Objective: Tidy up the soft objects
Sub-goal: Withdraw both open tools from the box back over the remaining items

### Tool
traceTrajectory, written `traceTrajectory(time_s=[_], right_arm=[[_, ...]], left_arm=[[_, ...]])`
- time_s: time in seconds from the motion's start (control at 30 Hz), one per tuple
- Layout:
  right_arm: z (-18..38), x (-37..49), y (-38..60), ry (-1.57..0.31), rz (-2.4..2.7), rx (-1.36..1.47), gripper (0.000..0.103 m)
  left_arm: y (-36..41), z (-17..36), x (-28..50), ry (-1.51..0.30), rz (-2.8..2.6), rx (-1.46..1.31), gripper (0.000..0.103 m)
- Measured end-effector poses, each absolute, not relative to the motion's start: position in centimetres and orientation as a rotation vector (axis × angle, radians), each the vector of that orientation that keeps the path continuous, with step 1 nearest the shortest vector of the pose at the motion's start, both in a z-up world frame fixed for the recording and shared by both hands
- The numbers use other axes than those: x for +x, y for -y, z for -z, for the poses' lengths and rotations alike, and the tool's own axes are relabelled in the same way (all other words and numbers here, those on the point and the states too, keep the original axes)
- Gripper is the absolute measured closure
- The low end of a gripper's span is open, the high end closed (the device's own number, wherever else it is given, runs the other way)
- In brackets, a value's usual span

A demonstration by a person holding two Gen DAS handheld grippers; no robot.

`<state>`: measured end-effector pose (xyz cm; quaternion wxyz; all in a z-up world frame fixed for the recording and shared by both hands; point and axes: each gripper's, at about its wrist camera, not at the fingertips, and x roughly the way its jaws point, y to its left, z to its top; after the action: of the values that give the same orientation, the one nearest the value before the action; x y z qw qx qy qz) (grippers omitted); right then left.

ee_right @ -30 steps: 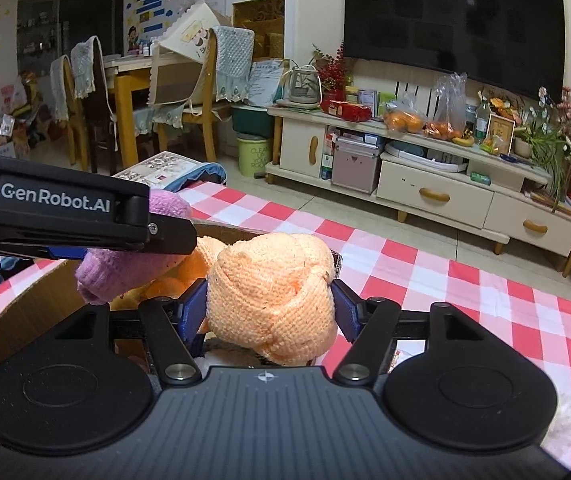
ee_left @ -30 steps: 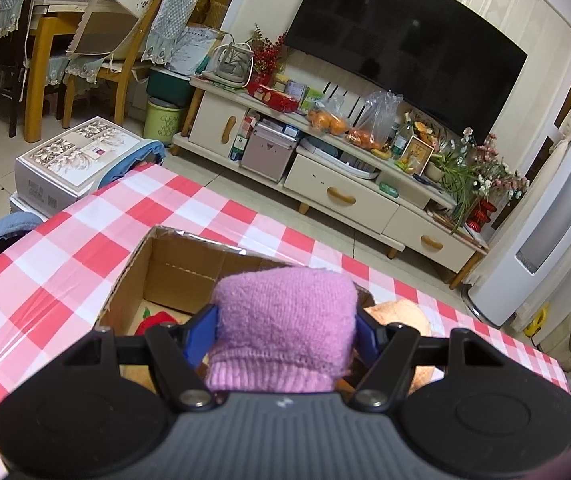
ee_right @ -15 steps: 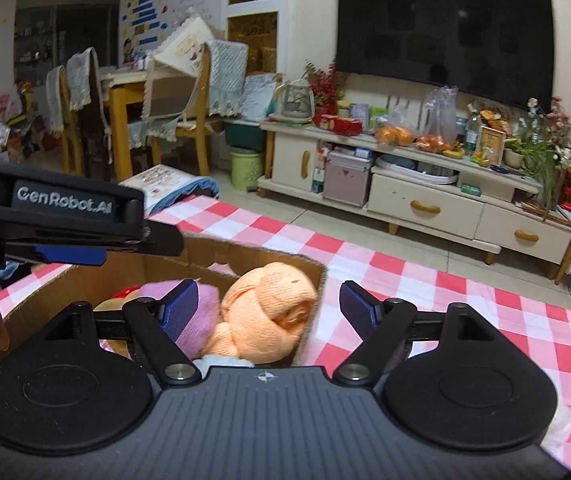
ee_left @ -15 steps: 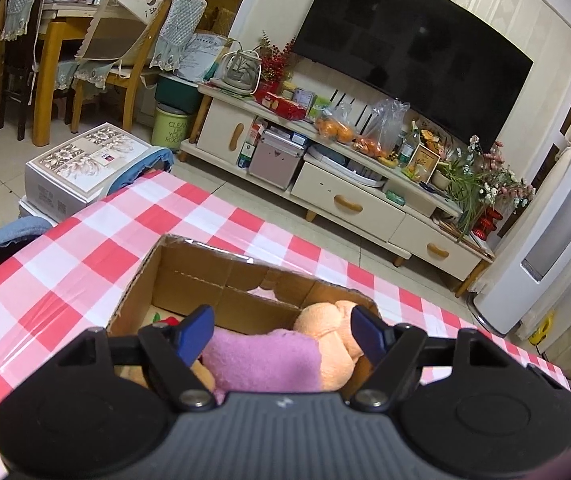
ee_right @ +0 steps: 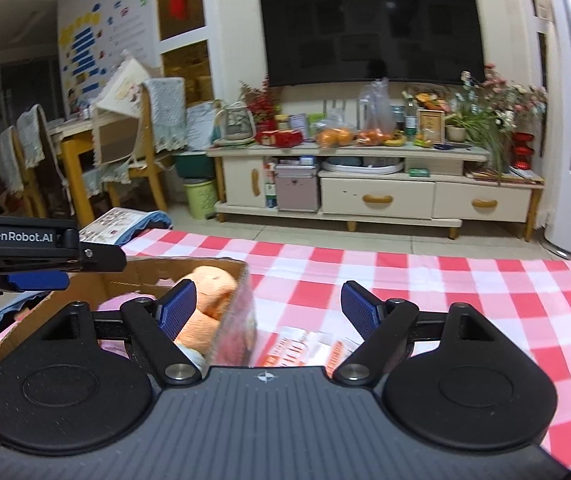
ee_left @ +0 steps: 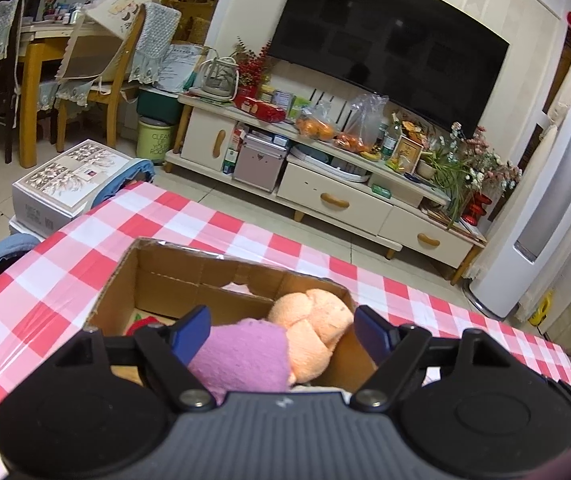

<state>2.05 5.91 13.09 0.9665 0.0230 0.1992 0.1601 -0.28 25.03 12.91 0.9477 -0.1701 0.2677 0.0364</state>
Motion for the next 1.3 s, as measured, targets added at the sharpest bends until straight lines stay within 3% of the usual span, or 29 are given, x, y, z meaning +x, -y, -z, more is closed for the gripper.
traceTrajectory(time_s=[1.3], right_arm=[[-9.5, -3.5, 2.9, -0.415, -0.059, 0.183, 0.003]], left_arm=[[-15.0, -13.2, -1.8, -0.511, 0.108, -0.16, 0.021]])
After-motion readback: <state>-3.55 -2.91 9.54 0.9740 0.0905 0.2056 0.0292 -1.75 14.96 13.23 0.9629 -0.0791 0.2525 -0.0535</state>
